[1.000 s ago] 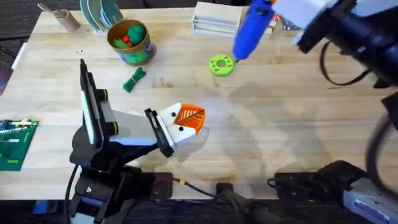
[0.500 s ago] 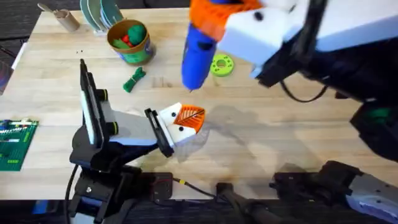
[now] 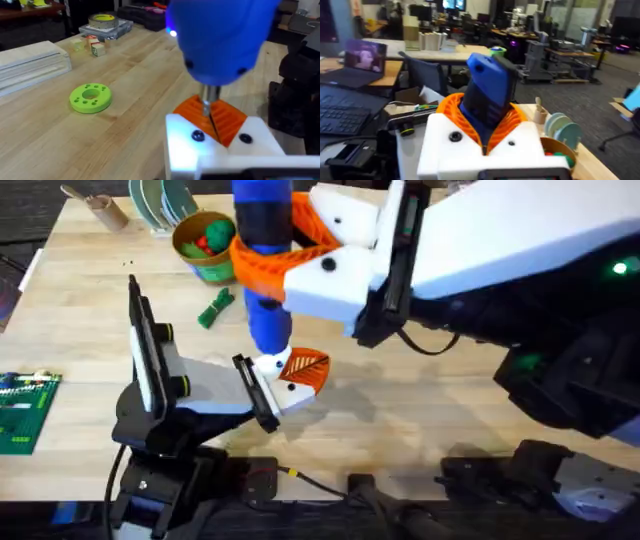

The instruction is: Pick up the gripper from the table and insert it into the empty holder that is missing its gripper. Then pick up a screw, insert it into the mounting hole, and use the screwdriver to tighten it. Finally, clean up the table by picking up the vegetable and placing it into the bucket.

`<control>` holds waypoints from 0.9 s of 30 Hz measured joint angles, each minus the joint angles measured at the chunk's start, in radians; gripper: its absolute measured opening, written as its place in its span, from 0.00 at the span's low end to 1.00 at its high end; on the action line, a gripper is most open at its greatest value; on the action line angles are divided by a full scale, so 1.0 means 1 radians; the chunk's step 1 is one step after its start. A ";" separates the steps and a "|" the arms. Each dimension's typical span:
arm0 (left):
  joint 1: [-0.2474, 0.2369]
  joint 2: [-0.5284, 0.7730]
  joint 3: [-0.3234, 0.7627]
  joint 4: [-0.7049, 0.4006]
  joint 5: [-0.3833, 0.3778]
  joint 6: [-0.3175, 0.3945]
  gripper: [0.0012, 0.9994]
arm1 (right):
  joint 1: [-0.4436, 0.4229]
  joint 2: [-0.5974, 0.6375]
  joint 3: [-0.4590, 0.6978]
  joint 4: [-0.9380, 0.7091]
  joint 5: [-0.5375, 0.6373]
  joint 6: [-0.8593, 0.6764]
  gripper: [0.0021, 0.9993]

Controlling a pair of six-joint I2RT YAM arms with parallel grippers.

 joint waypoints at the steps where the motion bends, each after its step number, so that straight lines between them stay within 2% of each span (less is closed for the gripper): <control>1: 0.000 0.000 0.000 0.000 0.000 0.000 0.02 | 0.001 0.004 0.000 0.003 -0.011 -0.001 0.03; 15: 0.000 0.000 0.000 0.000 0.000 0.000 0.02 | 0.003 0.027 0.000 -0.066 -0.058 -0.019 0.03; 27: 0.000 0.000 0.000 0.000 0.000 0.003 0.02 | 0.003 0.027 0.000 -0.025 -0.058 -0.060 0.03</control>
